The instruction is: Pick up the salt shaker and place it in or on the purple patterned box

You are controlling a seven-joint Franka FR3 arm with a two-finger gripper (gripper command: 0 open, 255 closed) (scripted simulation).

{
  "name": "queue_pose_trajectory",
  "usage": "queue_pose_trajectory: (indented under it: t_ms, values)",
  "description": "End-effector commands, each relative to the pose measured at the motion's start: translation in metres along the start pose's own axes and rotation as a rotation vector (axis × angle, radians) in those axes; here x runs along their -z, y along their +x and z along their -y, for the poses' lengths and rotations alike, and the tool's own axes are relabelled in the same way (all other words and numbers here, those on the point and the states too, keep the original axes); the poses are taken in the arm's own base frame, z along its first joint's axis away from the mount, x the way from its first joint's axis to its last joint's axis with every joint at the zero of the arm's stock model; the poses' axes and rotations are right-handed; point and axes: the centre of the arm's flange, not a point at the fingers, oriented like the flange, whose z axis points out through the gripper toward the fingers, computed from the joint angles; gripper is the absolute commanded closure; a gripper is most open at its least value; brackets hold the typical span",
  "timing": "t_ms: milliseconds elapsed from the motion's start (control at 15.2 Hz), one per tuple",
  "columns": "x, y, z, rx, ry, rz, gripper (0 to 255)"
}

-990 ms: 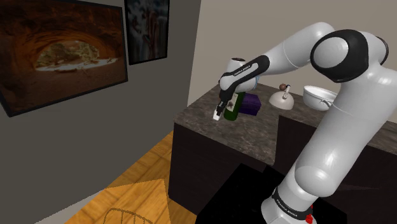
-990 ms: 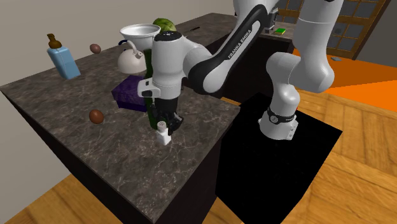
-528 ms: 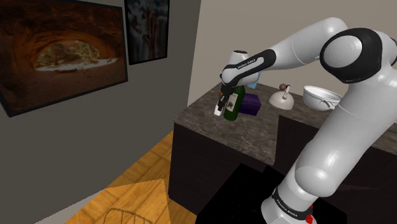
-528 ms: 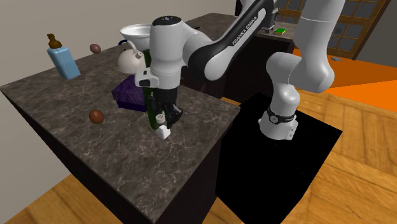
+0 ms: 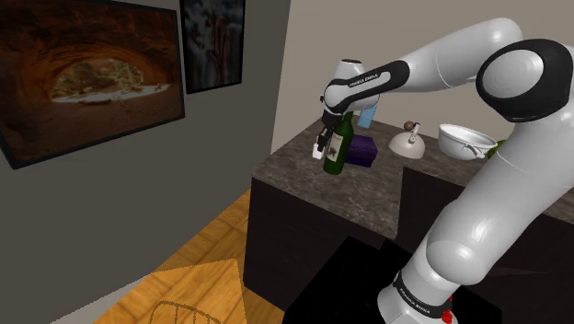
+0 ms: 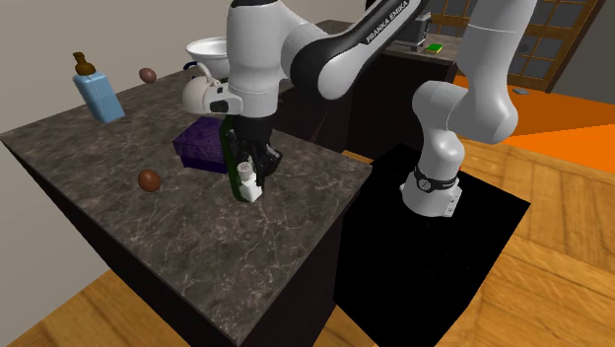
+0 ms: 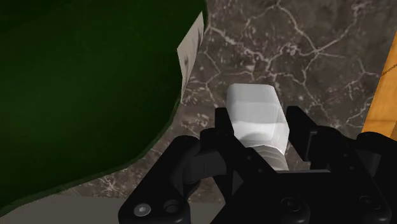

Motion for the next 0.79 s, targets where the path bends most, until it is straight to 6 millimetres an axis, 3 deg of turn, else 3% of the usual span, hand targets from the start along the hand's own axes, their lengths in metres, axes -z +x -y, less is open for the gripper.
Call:
queue_pose_trajectory:
  t_ms: [0,726]
  values:
    - [0.009,0.001,-0.001,0.000,0.000,0.000,255]
    - [0.067,0.006,-0.008,0.000,0.000,0.000,255]
